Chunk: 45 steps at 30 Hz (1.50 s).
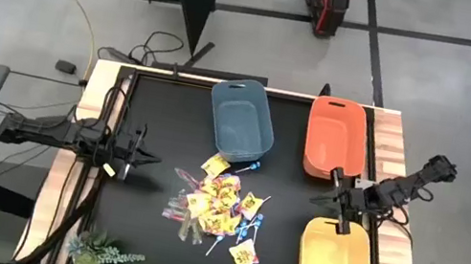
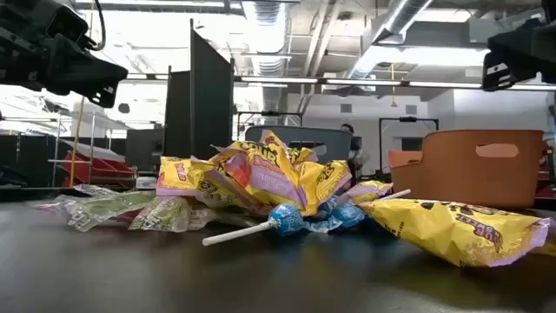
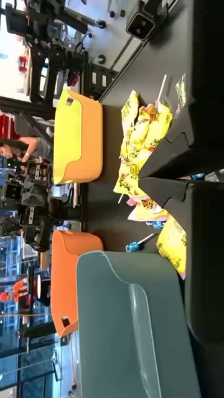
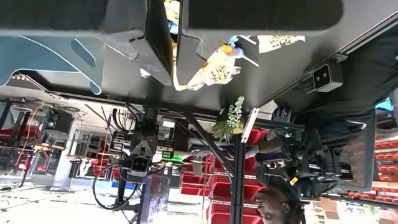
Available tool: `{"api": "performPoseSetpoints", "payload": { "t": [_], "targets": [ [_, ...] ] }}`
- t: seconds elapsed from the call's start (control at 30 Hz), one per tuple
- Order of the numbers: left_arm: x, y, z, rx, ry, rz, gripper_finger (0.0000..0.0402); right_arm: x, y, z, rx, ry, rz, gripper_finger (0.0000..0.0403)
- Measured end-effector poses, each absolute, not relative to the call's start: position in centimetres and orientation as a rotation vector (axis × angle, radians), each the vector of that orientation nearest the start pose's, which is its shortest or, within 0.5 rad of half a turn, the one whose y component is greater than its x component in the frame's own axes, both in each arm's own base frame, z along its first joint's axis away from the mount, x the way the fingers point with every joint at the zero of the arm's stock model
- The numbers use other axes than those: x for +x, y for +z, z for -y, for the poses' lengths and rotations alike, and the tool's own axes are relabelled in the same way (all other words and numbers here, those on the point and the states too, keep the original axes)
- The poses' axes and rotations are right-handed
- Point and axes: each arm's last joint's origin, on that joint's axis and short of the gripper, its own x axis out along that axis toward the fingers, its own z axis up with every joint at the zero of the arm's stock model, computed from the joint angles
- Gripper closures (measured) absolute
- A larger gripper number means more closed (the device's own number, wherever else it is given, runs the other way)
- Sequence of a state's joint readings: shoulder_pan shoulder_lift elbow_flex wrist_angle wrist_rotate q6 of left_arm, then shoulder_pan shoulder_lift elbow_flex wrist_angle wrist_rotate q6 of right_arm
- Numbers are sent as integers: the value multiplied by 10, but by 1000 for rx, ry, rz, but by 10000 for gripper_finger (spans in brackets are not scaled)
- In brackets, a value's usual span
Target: Sort candy
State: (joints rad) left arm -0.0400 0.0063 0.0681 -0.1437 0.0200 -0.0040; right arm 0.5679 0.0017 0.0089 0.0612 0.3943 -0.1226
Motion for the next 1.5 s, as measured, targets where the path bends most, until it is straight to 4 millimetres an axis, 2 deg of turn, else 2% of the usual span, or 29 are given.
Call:
{"api": "performPoseSetpoints", "payload": {
  "t": [1.27,1.37,1.5],
  "targets": [
    [93,172,4,-3,-60,-82,396,86,172,-42,-99,169,72,362],
    [93,172,4,-3,-60,-82,396,86,174,-41,-234,156,106,362],
    [93,172,4,-3,-60,-82,396,84,190,-39,-211,125,254,362]
  ]
}}
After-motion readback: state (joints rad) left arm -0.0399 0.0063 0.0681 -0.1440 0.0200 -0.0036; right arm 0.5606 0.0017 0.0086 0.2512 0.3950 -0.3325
